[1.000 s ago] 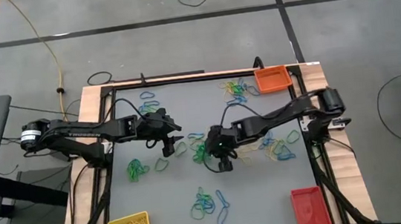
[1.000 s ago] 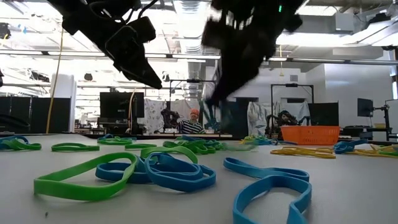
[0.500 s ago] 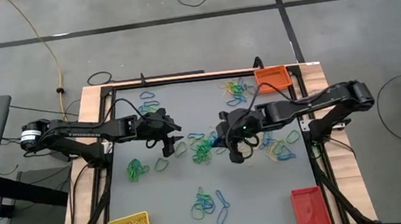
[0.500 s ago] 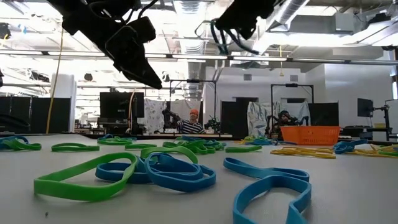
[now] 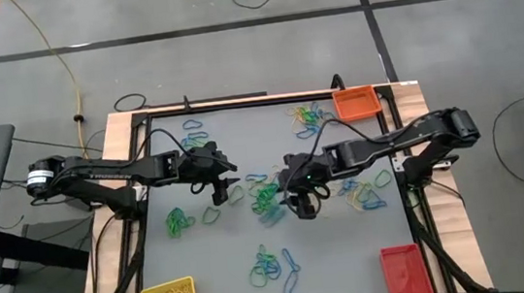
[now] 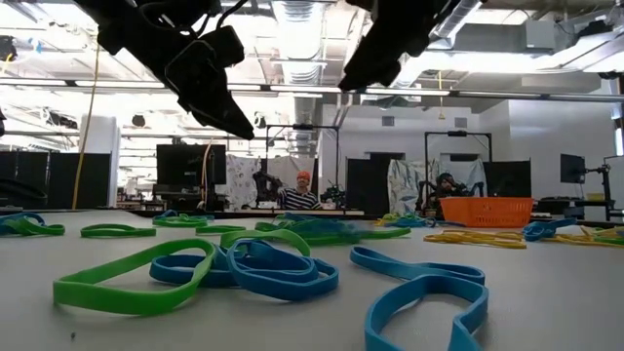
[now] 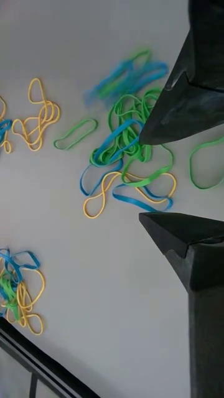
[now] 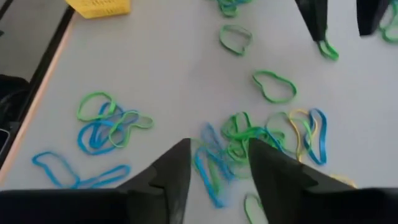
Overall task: Sort rubber bands into baskets
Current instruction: Put the green rubber band into the orange bin
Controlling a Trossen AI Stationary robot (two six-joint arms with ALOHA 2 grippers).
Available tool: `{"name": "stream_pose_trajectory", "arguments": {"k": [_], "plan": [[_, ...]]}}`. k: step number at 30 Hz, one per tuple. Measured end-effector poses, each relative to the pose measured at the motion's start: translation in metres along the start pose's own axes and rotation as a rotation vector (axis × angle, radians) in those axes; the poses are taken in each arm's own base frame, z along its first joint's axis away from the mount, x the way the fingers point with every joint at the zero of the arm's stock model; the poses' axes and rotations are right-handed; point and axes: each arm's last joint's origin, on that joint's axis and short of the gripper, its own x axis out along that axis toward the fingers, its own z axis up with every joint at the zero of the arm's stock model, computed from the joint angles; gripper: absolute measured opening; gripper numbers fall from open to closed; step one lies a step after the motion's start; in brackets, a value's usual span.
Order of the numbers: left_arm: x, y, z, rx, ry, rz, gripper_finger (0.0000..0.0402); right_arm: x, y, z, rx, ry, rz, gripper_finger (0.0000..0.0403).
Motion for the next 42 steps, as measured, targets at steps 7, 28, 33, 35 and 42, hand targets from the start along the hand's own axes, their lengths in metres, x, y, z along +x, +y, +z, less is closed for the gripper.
{"name": "stream_pose_trajectory", "arguments": {"k": [7, 28, 33, 35, 42], "plan": [[0.000, 0.000, 0.000, 0.000, 0.000, 0.000, 0.0178, 0.002, -0.003, -0.012, 0.013, 0.085, -0.055, 0.0221], [0.000, 0.000, 0.000, 0.000, 0.000, 0.000, 0.0178, 0.037, -0.058, -0.118, 0.209, 0.165, -0.147, 0.0182], [0.000, 0.000, 0.000, 0.000, 0.000, 0.000, 0.0178, 0.040, -0.055, -0.131, 0.187, 0.143, -0.138, 0.0182], [0.000, 0.000, 0.000, 0.000, 0.000, 0.000, 0.0178, 0.043, -0.056, -0.134, 0.187, 0.137, -0.138, 0.0182], [0.000, 0.000, 0.000, 0.000, -0.001, 0.000, 0.0178, 0.070, -0.061, -0.142, 0.192, 0.130, -0.142, 0.0181]]}}
